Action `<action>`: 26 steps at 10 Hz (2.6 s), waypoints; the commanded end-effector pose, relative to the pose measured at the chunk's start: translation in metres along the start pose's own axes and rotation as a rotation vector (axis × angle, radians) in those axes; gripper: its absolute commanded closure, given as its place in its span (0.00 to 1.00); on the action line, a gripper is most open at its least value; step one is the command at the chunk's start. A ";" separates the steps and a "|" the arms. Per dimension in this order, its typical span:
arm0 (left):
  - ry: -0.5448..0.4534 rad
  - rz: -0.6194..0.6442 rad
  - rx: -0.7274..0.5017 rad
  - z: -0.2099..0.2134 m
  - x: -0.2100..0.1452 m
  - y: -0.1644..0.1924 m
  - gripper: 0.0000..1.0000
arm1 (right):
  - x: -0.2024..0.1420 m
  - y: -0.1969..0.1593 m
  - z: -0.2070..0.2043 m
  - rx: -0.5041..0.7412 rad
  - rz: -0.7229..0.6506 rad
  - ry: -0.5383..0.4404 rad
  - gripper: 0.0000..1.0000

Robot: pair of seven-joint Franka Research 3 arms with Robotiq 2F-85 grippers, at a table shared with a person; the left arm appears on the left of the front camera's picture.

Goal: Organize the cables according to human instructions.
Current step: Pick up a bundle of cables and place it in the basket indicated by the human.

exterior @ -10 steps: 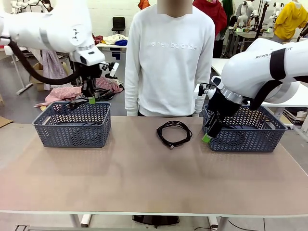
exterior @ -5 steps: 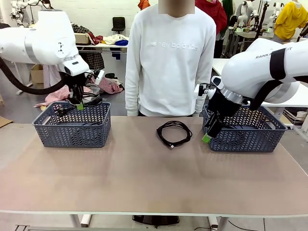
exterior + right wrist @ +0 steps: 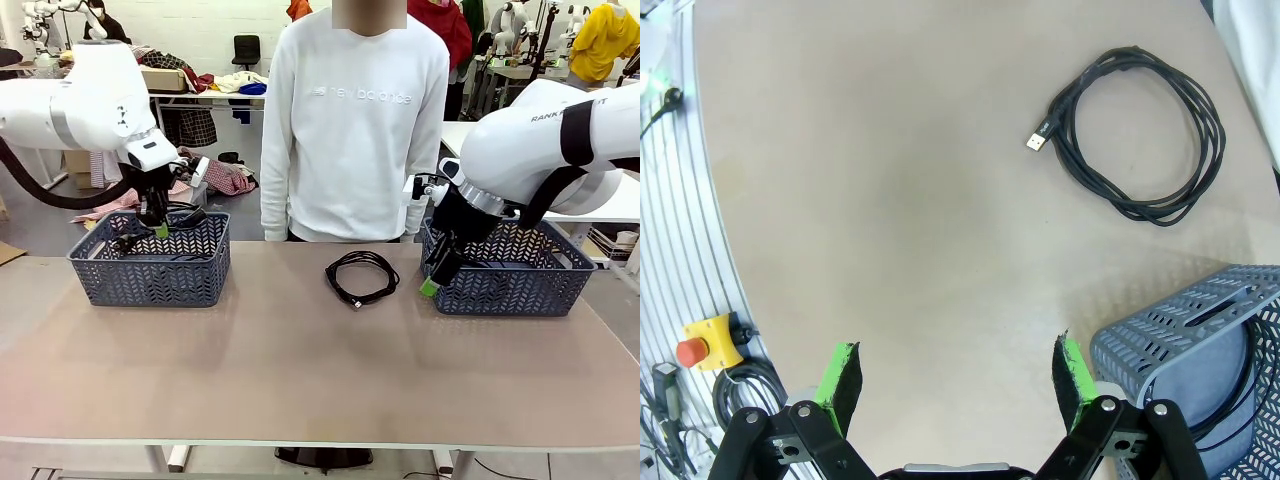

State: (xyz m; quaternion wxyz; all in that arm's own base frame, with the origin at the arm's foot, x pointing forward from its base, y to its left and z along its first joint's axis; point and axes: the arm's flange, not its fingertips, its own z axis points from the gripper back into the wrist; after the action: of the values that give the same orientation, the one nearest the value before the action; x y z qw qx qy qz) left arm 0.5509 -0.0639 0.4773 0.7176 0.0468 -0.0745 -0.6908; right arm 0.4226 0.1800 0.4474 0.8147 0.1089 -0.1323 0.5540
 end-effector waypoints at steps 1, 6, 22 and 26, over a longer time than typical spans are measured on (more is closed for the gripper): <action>-0.033 -0.001 0.013 -0.010 -0.011 0.005 1.00 | 0.001 0.000 0.000 -0.001 -0.001 -0.001 0.00; -0.055 0.011 0.032 -0.027 -0.015 0.013 1.00 | 0.001 0.000 0.000 -0.001 -0.001 -0.001 0.00; -0.046 0.059 -0.020 -0.025 -0.010 0.015 0.00 | 0.001 0.000 0.000 -0.001 -0.001 -0.001 0.00; -0.046 0.059 -0.020 -0.025 -0.010 0.015 0.00 | 0.001 0.000 0.000 -0.001 -0.001 -0.001 0.00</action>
State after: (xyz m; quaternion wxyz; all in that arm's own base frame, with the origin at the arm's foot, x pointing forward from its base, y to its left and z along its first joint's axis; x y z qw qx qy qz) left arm 0.5702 -0.0563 0.4542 0.7392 0.0168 -0.0888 -0.6674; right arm 0.4226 0.1800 0.4473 0.8147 0.1089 -0.1323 0.5540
